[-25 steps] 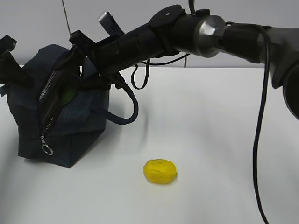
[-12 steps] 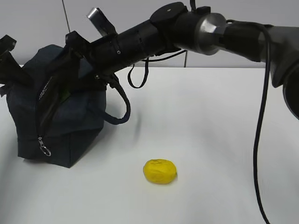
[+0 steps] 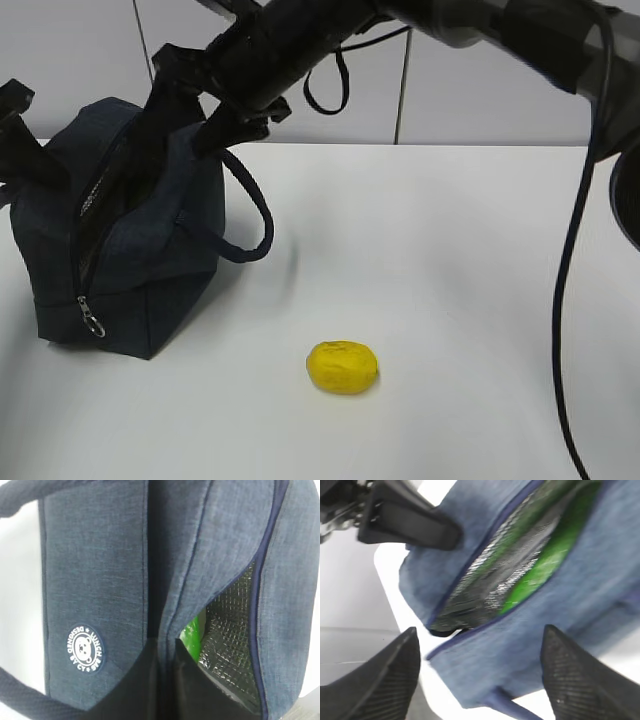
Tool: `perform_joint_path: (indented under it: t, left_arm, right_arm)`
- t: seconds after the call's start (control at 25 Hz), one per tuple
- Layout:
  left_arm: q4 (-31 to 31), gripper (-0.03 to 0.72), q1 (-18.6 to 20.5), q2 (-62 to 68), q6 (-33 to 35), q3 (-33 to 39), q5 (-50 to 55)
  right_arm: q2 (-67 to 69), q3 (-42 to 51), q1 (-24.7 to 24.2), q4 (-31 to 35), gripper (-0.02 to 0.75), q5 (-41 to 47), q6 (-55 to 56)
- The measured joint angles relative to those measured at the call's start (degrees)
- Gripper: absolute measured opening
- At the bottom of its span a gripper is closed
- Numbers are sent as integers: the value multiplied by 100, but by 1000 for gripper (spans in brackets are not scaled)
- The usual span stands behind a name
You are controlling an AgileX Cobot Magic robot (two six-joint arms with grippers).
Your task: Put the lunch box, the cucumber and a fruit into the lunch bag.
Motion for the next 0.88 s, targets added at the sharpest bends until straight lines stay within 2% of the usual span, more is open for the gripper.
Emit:
perform_joint_path:
  t: [0.28,0.56,0.68,0.88]
  left_arm:
    - [12,-6,0,0,0,0,0]
    - [25,-6,0,0,0,0,-19]
    - [35,-6,0,0,0,0,-19]
    - [45,-6,0,0,0,0,-19]
  right_arm:
    - [-372,-126,5,-1359,559,70,171]
    - [-794,-87,249,-2677,559,131,275]
    - [-999,311,327,-3167,559,140,302]
    - [-1386,1292,363,-3613,559,154,302]
